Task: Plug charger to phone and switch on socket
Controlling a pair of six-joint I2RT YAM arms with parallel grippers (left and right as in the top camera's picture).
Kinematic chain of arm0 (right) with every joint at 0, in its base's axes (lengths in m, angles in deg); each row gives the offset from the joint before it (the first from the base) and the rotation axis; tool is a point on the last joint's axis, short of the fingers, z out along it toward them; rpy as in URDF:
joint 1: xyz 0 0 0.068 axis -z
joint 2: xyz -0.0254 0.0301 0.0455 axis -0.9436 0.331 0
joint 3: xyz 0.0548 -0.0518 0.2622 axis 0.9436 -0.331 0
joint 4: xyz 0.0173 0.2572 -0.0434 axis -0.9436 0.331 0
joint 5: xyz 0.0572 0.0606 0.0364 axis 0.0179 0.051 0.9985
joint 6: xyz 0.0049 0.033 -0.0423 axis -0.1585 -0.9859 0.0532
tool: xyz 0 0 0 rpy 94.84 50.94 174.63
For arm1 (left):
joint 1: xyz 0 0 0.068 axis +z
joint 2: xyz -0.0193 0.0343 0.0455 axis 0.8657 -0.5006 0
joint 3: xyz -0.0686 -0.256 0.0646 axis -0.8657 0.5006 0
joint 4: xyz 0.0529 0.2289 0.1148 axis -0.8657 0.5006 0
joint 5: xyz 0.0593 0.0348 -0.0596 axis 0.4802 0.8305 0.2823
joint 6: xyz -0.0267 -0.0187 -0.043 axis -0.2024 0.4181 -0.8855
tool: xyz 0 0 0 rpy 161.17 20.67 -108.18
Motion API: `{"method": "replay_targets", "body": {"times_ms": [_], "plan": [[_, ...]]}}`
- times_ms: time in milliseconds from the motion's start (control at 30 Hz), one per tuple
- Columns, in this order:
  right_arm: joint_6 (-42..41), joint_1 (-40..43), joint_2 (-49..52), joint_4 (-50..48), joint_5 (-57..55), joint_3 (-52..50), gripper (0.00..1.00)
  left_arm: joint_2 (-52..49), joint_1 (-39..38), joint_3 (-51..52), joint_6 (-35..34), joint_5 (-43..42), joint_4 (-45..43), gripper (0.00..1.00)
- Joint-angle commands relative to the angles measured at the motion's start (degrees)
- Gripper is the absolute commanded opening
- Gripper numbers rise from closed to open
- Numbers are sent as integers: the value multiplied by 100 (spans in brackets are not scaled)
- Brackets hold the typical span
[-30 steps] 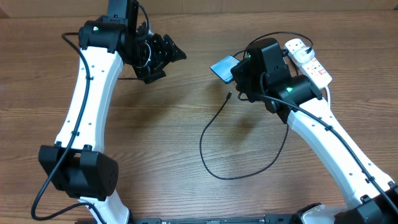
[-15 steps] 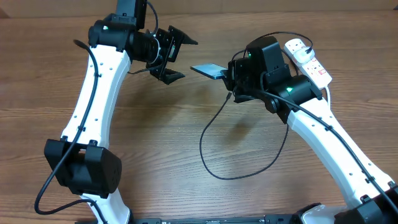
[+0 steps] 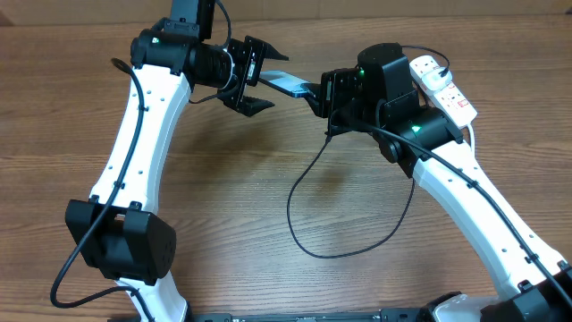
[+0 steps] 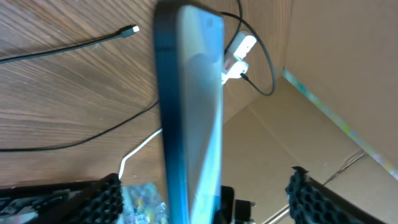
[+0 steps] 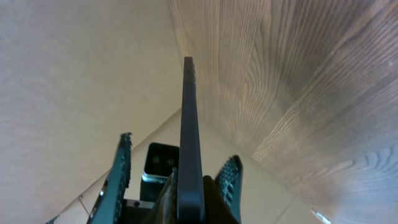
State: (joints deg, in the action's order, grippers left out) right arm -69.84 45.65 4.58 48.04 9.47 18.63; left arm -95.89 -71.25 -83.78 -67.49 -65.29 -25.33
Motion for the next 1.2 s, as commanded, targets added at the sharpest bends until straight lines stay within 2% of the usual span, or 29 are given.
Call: {"method": "replay_targets", "body": {"times_ms": [0, 333, 533, 733, 867, 1100, 1167], "plan": [[-131, 0, -175, -157, 297, 127, 4, -85, -46, -31, -118, -44, -87, 73], [-243, -4, -175, -317, 470, 129, 4, -85, -63, -33, -326, -39, -103, 72], [-280, -4, -175, -317, 546, 129, 4, -85, -63, -31, -479, -35, -275, 63], [-348, -4, -175, -319, 553, 129, 4, -85, -63, -33, -501, -33, -341, 60], [-474, -4, -175, -348, 551, 127, 5, -85, -63, -33, -590, -42, -345, 52], [-599, -4, -175, -531, 551, 127, 5, -85, -66, -33, -629, -48, -348, 48], [-599, -4, -175, -557, 549, 127, 5, -85, -66, -33, -651, -98, -354, 43]]}}
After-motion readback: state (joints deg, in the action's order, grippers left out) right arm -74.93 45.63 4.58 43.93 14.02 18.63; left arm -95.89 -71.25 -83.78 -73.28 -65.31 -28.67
